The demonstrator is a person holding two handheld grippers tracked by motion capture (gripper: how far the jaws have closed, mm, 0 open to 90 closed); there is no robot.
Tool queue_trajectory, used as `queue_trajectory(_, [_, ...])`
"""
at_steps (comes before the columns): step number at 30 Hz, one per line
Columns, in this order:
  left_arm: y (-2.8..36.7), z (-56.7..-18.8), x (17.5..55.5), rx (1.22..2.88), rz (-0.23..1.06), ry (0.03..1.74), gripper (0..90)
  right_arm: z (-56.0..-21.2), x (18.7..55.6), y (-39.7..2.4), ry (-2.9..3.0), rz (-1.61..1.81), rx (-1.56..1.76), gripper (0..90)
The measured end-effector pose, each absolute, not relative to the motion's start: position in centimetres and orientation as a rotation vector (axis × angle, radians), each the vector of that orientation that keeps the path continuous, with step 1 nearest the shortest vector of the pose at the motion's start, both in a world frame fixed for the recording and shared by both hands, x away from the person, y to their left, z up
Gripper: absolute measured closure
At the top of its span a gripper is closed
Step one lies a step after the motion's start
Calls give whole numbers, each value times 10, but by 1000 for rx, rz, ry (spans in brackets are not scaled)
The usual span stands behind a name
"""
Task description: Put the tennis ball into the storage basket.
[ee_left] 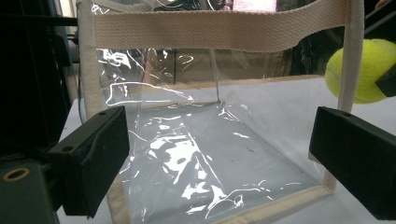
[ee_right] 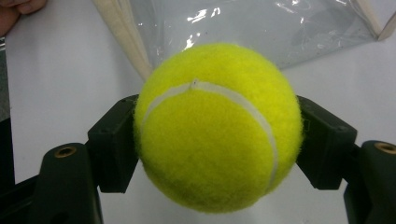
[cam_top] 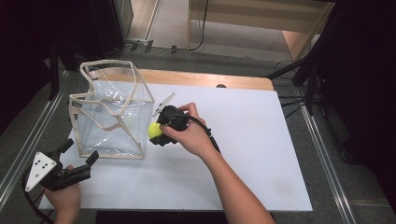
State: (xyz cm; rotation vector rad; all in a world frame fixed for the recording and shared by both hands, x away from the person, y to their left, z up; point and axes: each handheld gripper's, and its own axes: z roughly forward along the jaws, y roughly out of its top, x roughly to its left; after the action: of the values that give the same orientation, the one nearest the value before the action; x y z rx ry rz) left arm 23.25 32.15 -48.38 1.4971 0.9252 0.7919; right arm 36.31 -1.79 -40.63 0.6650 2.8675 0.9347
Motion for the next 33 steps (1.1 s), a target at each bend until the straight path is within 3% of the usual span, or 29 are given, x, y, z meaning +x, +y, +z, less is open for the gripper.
queue_trajectory(33, [319, -484, 233, 1508, 799, 922, 54, -356, 379, -5, 2854, 1015, 581, 242])
